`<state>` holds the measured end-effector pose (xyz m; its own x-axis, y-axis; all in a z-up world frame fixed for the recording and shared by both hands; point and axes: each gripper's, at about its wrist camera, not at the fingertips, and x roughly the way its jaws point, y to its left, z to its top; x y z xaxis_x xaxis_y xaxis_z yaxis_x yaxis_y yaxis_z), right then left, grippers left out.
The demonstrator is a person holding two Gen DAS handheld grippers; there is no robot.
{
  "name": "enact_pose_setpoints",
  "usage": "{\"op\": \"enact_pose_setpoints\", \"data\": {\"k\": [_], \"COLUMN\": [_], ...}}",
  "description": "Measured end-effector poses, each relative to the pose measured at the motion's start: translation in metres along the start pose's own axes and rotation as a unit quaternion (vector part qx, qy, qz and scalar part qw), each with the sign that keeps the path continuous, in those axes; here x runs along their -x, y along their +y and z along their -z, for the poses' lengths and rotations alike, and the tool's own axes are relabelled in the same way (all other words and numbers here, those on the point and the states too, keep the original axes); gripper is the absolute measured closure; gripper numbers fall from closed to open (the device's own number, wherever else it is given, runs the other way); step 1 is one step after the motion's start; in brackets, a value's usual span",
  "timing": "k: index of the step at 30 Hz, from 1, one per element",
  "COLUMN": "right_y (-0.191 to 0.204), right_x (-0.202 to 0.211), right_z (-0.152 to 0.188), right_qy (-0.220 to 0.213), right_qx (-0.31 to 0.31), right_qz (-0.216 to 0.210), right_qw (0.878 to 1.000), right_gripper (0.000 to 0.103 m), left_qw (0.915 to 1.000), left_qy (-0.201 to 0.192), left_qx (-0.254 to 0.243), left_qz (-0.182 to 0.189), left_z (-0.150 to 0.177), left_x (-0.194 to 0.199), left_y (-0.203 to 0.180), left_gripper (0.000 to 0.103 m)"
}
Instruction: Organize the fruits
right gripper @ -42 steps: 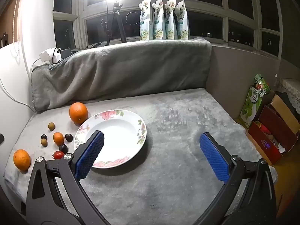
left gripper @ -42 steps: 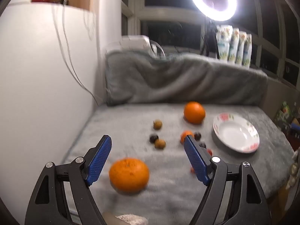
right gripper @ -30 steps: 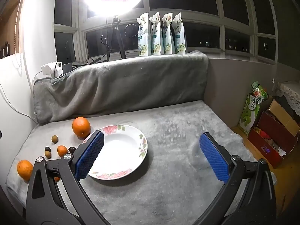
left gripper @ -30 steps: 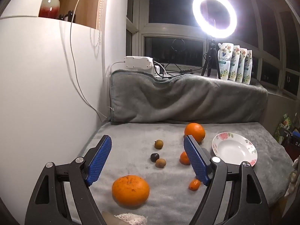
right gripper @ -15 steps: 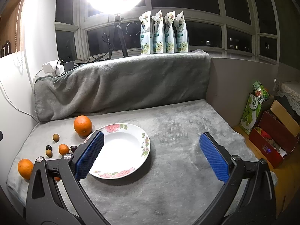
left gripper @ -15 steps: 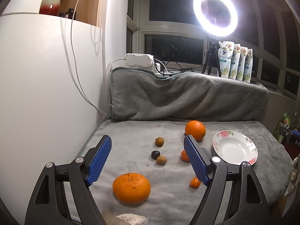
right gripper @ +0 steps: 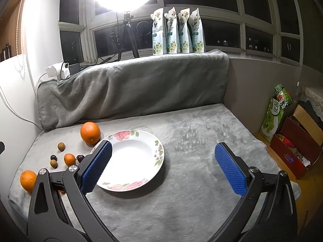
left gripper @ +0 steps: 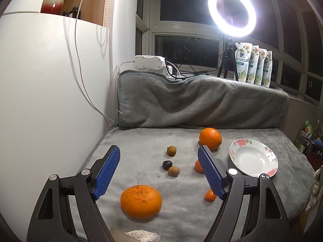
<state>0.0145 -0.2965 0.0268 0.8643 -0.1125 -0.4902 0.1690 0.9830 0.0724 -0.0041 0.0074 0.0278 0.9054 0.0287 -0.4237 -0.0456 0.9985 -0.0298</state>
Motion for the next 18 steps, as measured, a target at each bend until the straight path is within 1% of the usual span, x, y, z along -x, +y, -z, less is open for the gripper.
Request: {"op": "enact_pose_setpoints", "data": {"k": [18], "right_y": [0.0010], "right_x": [-0.0039], "right_z": [0.0030], "right_qy": [0.008], "right_qx": [-0.002], "right_qz": [-0.003], "right_qw": [1.000], "right_gripper": [0.000], "left_qw": [1.0000], "left_qy": [0.003], "left_qx": [-0.001], "left_qz": [0.000], "left_z": [0.0026], "left_x": [-0.0010], "left_y": [0.0002], "left_gripper": [0.023]}}
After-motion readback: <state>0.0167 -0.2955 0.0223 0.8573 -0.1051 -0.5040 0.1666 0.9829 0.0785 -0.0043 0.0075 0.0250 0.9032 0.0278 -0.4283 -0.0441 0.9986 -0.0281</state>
